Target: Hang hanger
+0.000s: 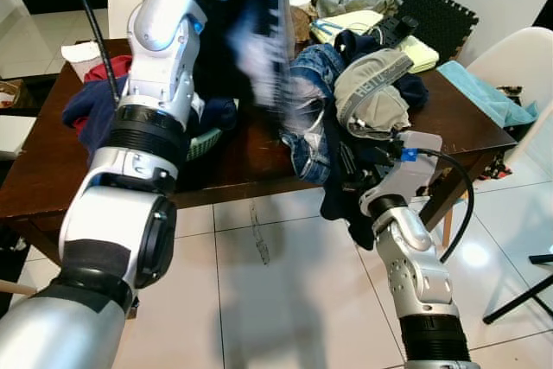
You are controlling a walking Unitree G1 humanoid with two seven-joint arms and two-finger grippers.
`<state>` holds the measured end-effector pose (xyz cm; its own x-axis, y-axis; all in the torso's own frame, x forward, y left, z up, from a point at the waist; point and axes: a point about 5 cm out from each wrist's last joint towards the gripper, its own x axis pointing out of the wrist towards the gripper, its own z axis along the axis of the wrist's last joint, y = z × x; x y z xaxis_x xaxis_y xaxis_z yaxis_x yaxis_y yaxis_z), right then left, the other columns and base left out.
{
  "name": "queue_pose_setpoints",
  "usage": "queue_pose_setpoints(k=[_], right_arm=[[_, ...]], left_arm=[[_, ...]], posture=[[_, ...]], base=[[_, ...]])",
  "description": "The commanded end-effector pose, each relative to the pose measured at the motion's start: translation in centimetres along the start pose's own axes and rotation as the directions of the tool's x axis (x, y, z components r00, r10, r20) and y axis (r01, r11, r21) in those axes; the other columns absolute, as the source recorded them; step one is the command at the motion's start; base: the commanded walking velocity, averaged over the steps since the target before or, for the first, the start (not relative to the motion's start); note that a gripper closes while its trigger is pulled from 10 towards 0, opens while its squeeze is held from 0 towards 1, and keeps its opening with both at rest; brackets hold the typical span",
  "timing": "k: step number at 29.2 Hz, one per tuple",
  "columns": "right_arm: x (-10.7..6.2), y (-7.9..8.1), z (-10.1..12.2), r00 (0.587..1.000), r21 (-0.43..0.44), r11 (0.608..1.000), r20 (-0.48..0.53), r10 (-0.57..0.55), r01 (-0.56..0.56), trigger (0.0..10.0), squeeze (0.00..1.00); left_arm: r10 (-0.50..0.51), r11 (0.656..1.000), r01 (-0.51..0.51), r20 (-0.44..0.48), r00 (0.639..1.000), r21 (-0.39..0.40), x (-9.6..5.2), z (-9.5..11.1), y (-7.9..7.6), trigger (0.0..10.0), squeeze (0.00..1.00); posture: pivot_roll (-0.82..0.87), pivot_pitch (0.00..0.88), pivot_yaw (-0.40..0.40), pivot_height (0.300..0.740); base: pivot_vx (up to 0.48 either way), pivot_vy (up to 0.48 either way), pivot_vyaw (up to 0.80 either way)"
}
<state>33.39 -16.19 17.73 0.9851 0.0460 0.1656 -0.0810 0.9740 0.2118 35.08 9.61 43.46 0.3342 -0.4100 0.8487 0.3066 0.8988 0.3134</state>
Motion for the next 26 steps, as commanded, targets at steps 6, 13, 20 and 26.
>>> queue_pose_setpoints(k=[6, 13, 20, 26], right_arm=[[-0.2, -1.7, -0.9, 0.995, -0.018, 0.996, -0.047, -0.086, 0.085, 10.0, 0.00], [-1.3, -5.0, -2.2, 0.956, -0.122, 0.956, -0.096, -0.277, 0.265, 10.0, 0.00], [-2.5, -6.8, -2.8, 0.915, -0.216, 0.903, -0.081, -0.395, 0.371, 10.0, 0.00], [-2.7, -6.7, -2.8, 0.922, -0.239, 0.904, -0.070, -0.380, 0.354, 10.0, 0.00]], left_arm=[[-0.008, 1.000, 0.007, -0.034, 0.999, -0.003, -0.6, -0.7, -0.8, 0.0, 0.00], [0.007, 1.000, -0.009, -0.148, 0.989, -0.015, -2.3, -2.7, -1.4, 0.0, 0.00], [-0.020, 0.999, 0.010, -0.209, 0.978, -0.046, -4.5, -4.1, -2.7, 0.0, 0.00], [-0.020, 0.992, -0.023, -0.324, 0.946, -0.126, -6.9, -6.5, -3.8, 0.0, 0.00]], posture=[[-0.05, 0.066, 0.073, 0.740], [-0.06, 0.069, 0.084, 0.740], [-0.07, 0.062, 0.094, 0.740], [-0.10, 0.060, 0.116, 0.740]], base=[[0.000, 0.000, -0.56], [0.000, 0.000, -0.80], [0.000, 0.000, -0.80], [0.000, 0.000, -0.80]])
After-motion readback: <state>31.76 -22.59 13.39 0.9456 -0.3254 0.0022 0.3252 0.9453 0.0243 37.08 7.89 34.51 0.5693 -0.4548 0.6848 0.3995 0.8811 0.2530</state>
